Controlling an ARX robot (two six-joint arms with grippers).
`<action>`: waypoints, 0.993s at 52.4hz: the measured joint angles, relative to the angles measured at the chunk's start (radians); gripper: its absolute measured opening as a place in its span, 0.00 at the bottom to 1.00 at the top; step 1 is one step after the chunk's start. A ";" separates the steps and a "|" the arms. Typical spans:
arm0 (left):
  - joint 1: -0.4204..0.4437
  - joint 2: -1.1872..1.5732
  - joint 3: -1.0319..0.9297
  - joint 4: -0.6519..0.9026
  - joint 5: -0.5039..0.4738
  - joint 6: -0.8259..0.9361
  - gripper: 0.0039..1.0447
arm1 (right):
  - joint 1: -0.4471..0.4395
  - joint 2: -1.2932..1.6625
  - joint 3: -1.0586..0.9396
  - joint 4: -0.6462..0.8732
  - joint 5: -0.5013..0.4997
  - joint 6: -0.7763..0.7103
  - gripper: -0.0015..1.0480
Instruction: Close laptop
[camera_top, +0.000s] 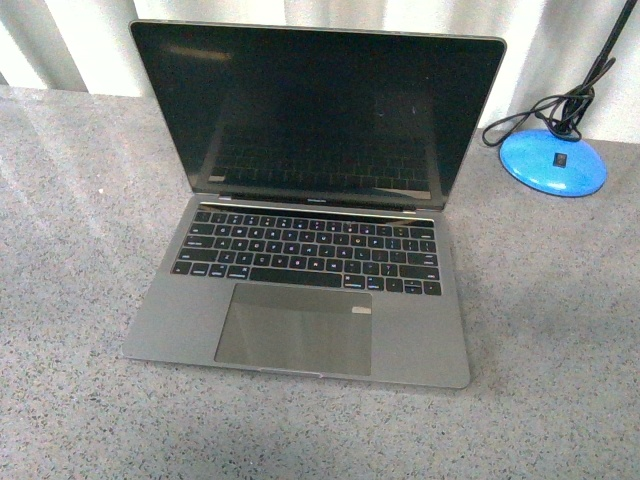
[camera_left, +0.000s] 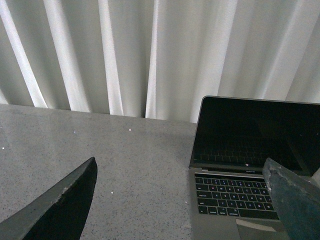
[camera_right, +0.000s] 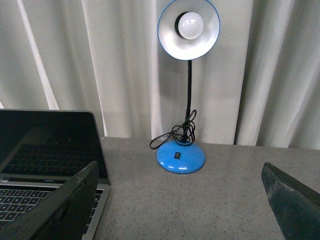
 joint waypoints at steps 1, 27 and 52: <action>0.000 0.000 0.000 0.000 0.000 0.000 0.94 | 0.000 0.000 0.000 0.000 0.000 0.000 0.90; 0.000 0.000 0.000 0.000 0.000 0.000 0.94 | 0.000 0.000 0.000 0.000 0.000 0.000 0.90; 0.000 0.000 0.000 0.000 0.000 0.000 0.94 | 0.000 0.000 0.000 0.000 0.000 0.000 0.90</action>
